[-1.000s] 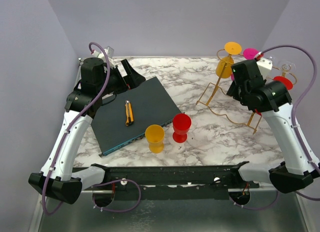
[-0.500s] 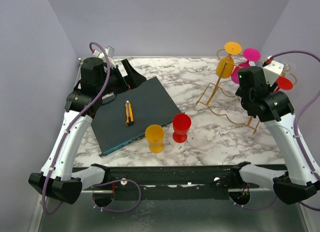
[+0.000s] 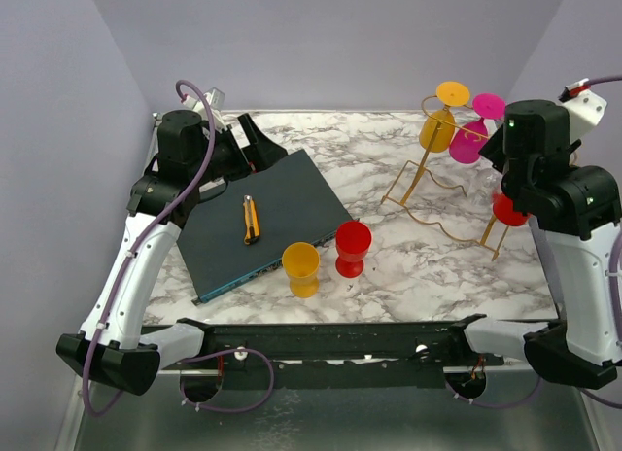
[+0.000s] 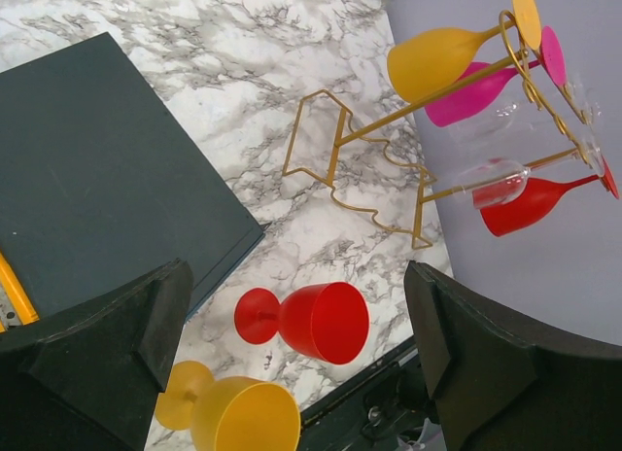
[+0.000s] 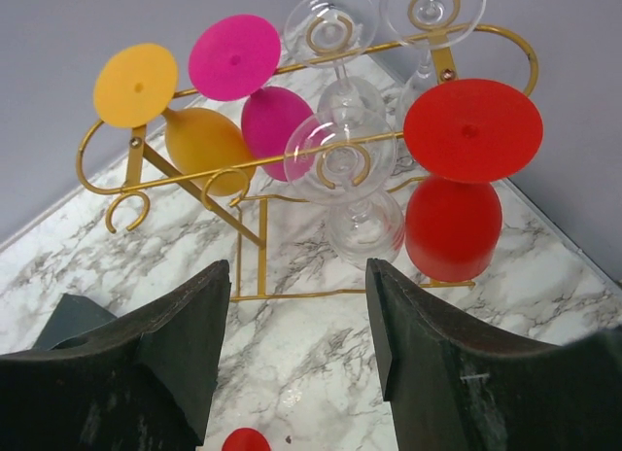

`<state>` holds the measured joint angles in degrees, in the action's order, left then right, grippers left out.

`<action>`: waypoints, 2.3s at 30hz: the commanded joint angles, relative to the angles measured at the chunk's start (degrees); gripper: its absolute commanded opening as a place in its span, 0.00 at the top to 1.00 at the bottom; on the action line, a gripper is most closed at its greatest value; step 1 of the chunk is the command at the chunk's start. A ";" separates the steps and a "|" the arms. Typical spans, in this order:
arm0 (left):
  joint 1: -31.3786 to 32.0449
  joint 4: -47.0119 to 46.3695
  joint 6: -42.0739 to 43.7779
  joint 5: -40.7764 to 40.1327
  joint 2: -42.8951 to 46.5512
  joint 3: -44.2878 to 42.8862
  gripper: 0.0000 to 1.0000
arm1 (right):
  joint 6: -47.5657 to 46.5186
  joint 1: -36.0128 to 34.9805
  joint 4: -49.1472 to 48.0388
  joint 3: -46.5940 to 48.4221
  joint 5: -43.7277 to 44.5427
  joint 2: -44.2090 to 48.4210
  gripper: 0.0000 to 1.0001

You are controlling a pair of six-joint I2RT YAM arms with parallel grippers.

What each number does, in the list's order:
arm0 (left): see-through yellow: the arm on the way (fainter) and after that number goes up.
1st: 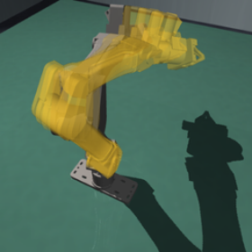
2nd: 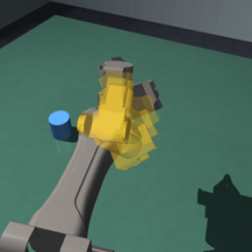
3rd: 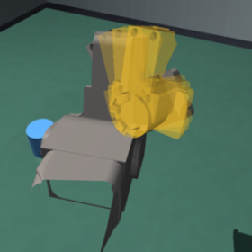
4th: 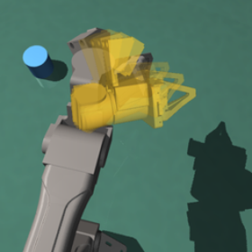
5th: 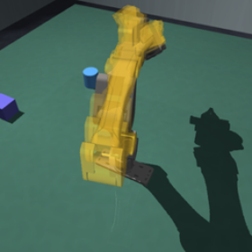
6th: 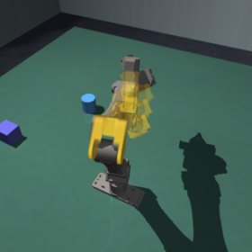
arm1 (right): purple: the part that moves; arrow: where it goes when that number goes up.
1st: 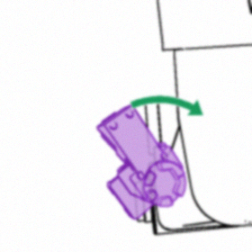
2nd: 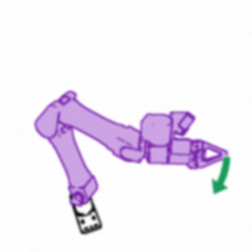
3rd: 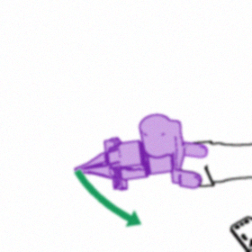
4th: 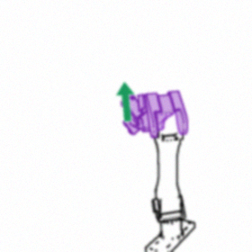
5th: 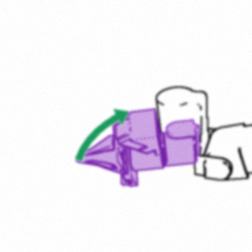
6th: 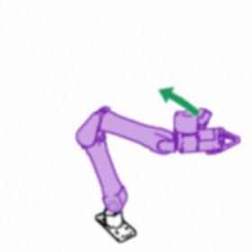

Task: Take the wine glass off the wine glass rack
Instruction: Pick up the wine glass from the wine rack.

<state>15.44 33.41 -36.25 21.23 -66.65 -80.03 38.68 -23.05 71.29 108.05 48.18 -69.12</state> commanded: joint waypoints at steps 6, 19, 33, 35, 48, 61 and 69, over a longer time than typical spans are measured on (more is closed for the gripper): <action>-0.32 -2.39 -0.93 2.39 -0.90 -1.35 0.01 | -6.71 15.65 0.30 13.77 -21.87 -10.10 0.34; -0.32 -3.86 -1.29 3.58 -1.79 -2.23 0.01 | -2.84 25.46 -1.64 2.63 -30.25 -2.17 0.39; -0.32 -5.11 -1.81 4.70 -2.47 -1.84 0.01 | 3.09 26.01 -8.40 -7.76 -23.53 1.97 0.47; -0.32 -5.21 -1.89 4.80 -2.51 -1.76 0.01 | 3.66 26.30 -9.30 -7.76 -23.26 2.07 0.47; -0.35 -5.31 -1.96 5.18 -2.95 -2.31 0.01 | 3.22 34.52 -11.31 -10.65 -35.43 3.27 0.47; -0.32 -5.47 -2.25 4.96 -2.33 -1.76 0.01 | 7.68 35.02 -14.29 -13.09 -41.56 5.45 0.47; -0.32 -5.56 -2.25 5.22 -2.32 -1.75 0.01 | 9.84 35.63 -15.52 -15.54 -41.18 5.72 0.48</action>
<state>15.44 29.23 -38.35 25.10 -69.45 -80.88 46.78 11.77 57.60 93.91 7.94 -63.59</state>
